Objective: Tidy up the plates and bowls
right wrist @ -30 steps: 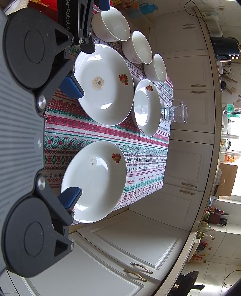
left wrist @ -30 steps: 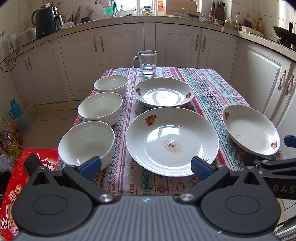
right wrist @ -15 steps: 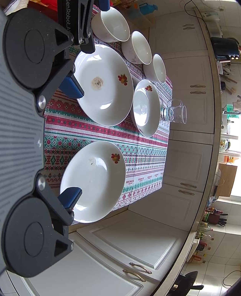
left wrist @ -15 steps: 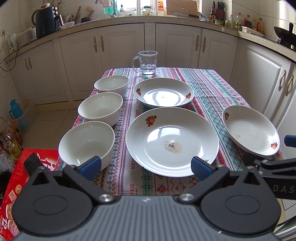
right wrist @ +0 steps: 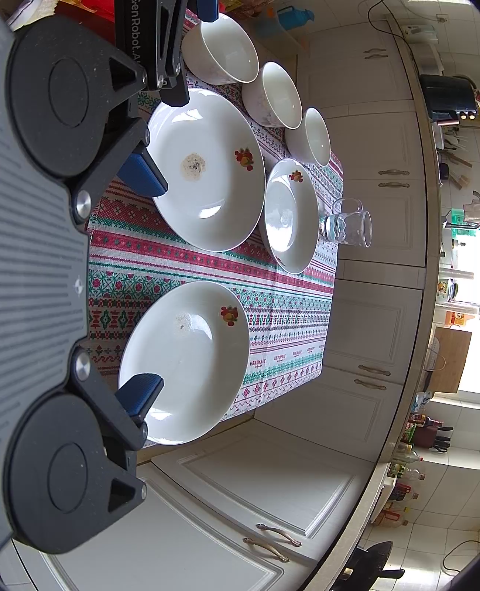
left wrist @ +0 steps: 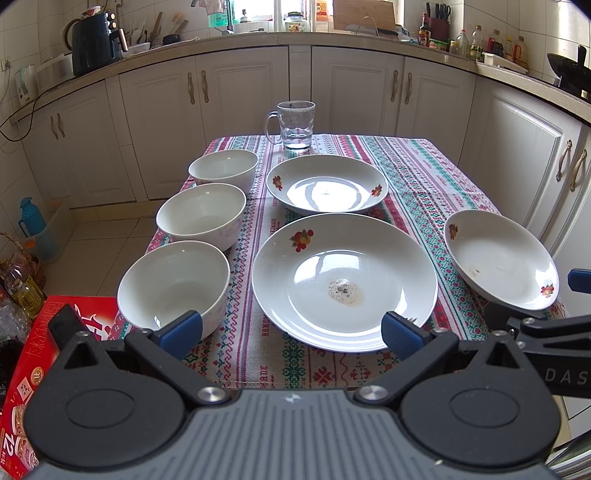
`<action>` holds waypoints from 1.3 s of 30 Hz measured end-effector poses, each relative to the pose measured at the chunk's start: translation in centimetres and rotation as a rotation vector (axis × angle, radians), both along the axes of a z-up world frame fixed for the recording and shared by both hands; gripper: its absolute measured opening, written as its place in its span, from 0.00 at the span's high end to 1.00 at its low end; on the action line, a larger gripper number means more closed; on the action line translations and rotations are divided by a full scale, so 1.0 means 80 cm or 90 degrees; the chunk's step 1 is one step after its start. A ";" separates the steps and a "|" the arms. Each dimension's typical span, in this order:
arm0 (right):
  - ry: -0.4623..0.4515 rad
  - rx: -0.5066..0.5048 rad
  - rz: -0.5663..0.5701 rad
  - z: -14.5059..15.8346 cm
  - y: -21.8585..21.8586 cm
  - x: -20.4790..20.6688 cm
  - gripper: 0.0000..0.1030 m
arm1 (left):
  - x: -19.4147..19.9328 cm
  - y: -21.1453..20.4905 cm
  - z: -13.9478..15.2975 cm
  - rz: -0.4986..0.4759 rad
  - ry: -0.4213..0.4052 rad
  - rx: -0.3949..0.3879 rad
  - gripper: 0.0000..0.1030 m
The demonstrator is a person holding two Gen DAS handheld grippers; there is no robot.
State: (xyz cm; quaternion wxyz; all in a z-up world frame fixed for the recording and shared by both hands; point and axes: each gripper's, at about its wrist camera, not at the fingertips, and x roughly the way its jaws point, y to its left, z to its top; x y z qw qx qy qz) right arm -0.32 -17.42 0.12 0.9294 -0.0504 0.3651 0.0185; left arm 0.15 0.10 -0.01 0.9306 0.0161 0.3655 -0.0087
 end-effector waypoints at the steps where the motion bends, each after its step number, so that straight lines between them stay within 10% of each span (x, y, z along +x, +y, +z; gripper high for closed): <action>1: 0.000 0.000 0.000 0.000 0.000 0.000 0.00 | 0.000 0.000 0.000 0.000 0.000 0.000 0.01; 39: -0.025 -0.013 0.011 0.007 -0.028 0.009 0.00 | 0.022 -0.011 0.016 -0.044 -0.018 0.025 0.01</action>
